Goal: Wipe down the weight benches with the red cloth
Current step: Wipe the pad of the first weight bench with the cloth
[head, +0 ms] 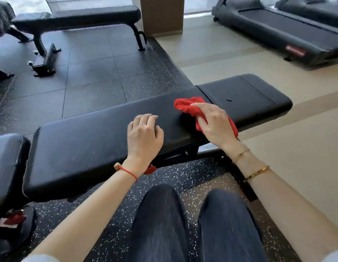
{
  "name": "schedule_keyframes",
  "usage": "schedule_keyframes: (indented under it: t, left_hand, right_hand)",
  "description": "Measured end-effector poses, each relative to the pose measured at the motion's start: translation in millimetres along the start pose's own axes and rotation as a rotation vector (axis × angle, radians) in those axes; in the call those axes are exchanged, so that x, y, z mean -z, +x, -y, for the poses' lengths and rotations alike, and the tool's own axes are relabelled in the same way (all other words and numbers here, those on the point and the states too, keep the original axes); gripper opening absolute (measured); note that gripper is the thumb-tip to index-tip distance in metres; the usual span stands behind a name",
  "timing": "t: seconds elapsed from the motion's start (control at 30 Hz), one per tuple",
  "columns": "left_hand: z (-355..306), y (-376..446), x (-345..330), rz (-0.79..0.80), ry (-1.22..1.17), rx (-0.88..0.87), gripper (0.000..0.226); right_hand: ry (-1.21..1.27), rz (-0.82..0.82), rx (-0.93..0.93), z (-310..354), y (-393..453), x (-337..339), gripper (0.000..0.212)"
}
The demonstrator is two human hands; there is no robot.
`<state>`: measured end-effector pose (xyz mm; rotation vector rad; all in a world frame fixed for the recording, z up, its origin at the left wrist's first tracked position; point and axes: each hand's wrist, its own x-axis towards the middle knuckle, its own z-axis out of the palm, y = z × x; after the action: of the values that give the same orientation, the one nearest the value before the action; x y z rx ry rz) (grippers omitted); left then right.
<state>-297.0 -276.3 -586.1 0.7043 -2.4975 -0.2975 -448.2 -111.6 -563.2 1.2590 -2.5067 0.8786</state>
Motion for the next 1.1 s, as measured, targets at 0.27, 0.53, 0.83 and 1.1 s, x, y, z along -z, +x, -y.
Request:
schedule_keyframes:
  t: [0.27,0.53,0.83,1.1]
  left_hand:
    - [-63,36,-43,0.127,-0.060,-0.112,0.038]
    - [-91,42,-74,0.181,-0.073,-0.124,0.038]
    - [-120,54,-93,0.177,0.049,-0.084,0.037]
    - [-121,52,-104,0.041,0.104,-0.094,0.032]
  right_hand:
    - [-0.259,0.081,-0.189,-66,6,20,0.041]
    - [-0.189,0.196,-0.209,-94,15,24,0.043]
    - [-0.258,0.272,-0.333,-107,61,7,0.053]
    - [-0.108,0.297,0.093,-149,27,36,0.052]
